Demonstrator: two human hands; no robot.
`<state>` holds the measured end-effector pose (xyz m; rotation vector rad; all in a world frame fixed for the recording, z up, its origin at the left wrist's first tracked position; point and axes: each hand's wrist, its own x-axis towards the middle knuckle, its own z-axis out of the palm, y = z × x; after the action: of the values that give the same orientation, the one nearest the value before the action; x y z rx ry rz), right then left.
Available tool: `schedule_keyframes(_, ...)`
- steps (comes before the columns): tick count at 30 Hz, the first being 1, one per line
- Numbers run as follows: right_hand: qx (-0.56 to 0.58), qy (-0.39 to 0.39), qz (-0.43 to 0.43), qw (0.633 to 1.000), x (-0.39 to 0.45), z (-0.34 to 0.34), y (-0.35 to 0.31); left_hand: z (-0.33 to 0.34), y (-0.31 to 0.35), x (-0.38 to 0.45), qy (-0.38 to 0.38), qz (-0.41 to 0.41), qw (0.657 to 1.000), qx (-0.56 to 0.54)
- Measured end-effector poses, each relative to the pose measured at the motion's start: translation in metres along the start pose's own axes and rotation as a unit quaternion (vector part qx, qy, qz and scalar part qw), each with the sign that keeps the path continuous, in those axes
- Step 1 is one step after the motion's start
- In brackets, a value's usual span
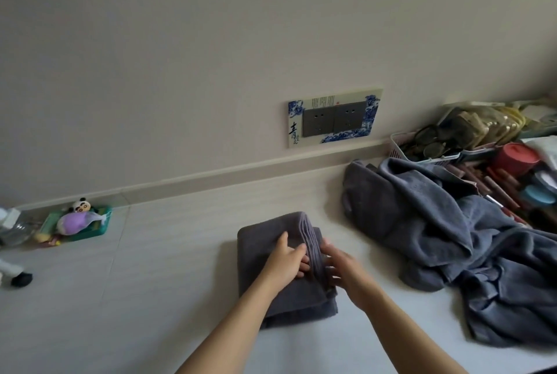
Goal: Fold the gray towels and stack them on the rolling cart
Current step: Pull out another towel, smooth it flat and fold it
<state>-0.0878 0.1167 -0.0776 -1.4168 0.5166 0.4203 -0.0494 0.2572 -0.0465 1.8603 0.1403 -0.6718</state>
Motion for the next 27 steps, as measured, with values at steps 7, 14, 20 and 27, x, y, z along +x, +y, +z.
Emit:
schedule_keyframes(7, -0.328, 0.024, -0.045, 0.943, 0.02, 0.013, 0.006, -0.017, -0.021, 0.005, 0.049, 0.035, 0.997, -0.051)
schedule_keyframes(14, -0.127, 0.025, 0.01, 0.992, 0.018, 0.006, 0.008, -0.045, -0.053, 0.02, 0.322, 0.265, 0.847, 0.328)
schedule_keyframes(20, -0.177, 0.073, 0.031, 0.981, 0.026, -0.002, 0.014, -0.017, -0.063, 0.033, 0.173, 0.113, 0.82, 0.534)
schedule_keyframes(27, -0.526, 0.138, -0.221, 0.81, 0.033, 0.006, 0.026, -0.01, -0.078, 0.043, 0.2, 0.114, 0.802, 0.551)
